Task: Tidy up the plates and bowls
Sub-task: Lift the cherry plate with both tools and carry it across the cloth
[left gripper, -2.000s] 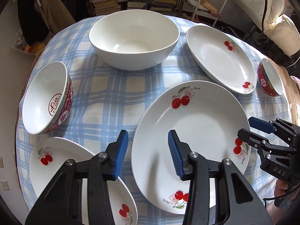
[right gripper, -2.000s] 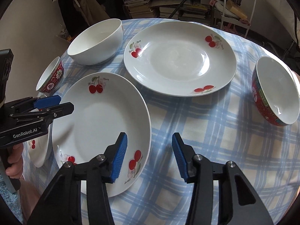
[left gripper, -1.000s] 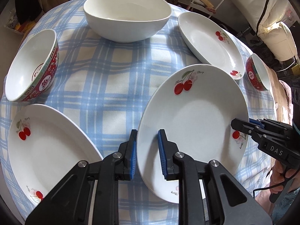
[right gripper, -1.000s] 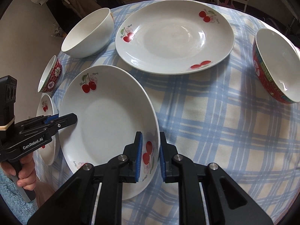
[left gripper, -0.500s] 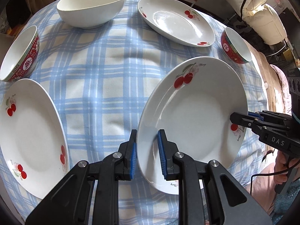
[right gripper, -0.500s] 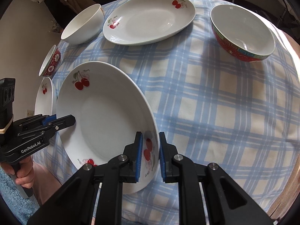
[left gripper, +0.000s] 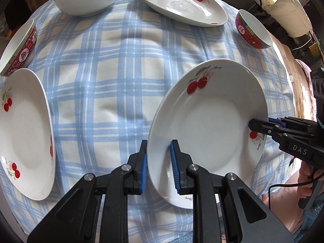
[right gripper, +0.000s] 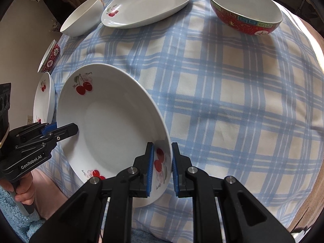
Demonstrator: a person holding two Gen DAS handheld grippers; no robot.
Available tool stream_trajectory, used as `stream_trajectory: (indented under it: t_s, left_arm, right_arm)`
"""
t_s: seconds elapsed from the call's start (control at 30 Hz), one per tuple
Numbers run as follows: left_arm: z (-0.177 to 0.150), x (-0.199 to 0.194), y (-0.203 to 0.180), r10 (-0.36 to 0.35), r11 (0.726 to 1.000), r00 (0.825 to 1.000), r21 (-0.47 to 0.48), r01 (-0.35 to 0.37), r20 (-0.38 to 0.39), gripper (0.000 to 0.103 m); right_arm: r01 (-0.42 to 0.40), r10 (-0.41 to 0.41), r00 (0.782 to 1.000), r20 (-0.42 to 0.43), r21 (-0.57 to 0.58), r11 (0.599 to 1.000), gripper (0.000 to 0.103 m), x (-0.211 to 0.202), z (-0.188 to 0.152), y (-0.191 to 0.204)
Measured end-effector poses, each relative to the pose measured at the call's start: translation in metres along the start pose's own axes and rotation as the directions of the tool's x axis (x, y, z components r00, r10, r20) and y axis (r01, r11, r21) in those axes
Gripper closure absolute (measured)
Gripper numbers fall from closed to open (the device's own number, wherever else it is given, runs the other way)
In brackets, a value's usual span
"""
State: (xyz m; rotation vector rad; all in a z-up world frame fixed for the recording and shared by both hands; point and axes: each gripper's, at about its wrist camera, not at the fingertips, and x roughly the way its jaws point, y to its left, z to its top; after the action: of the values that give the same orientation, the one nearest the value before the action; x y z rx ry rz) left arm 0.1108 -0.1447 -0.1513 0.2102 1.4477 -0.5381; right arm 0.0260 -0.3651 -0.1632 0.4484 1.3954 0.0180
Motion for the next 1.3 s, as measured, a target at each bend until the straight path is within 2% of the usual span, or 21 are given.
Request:
stream_trajectory:
  t_s: [0.13,0.47,0.63,0.87,0.93,1.03,1.2,1.3]
  left_arm:
    - [0.003,0.014,0.001,0.001,1.0,1.0,-0.028,-0.001,-0.022,0.08]
    - [0.006,0.018,-0.005,0.013,1.0,0.999,-0.003,-0.013,-0.041,0.08]
    - [0.005,0.017,-0.01,0.022,1.0,0.999,0.01,-0.022,-0.043,0.08]
    - [0.004,0.02,-0.016,0.029,0.999,0.999,0.032,-0.028,-0.025,0.08]
    - [0.003,0.02,-0.019,0.053,0.998,0.998,0.043,-0.053,-0.016,0.081]
    - [0.003,0.01,-0.019,0.091,0.994,0.996,0.059,-0.091,0.015,0.081]
    - [0.009,-0.016,-0.01,0.094,0.994,0.994,0.045,-0.097,0.061,0.081]
    - [0.014,-0.035,0.003,0.106,0.994,0.99,0.02,-0.108,0.09,0.08]
  right_arm:
    - [0.003,-0.003,1.0,0.018,0.012,1.0,0.086,0.007,0.0,-0.002]
    - [0.004,-0.004,1.0,0.015,0.009,1.0,0.086,0.006,-0.006,-0.004]
    - [-0.023,0.023,1.0,0.005,0.037,0.999,0.086,0.01,-0.004,-0.009]
    - [0.025,-0.025,0.999,0.021,-0.014,1.0,0.086,0.011,-0.004,-0.002]
    - [0.031,-0.03,0.999,0.025,-0.021,0.999,0.086,0.01,-0.004,0.0]
    - [0.048,-0.046,0.998,0.05,-0.038,0.998,0.086,0.004,-0.003,0.005]
    - [0.053,-0.049,0.994,0.1,-0.039,0.998,0.083,-0.014,0.003,0.009]
    - [0.089,-0.082,0.991,0.11,-0.057,0.994,0.082,-0.019,0.006,0.017]
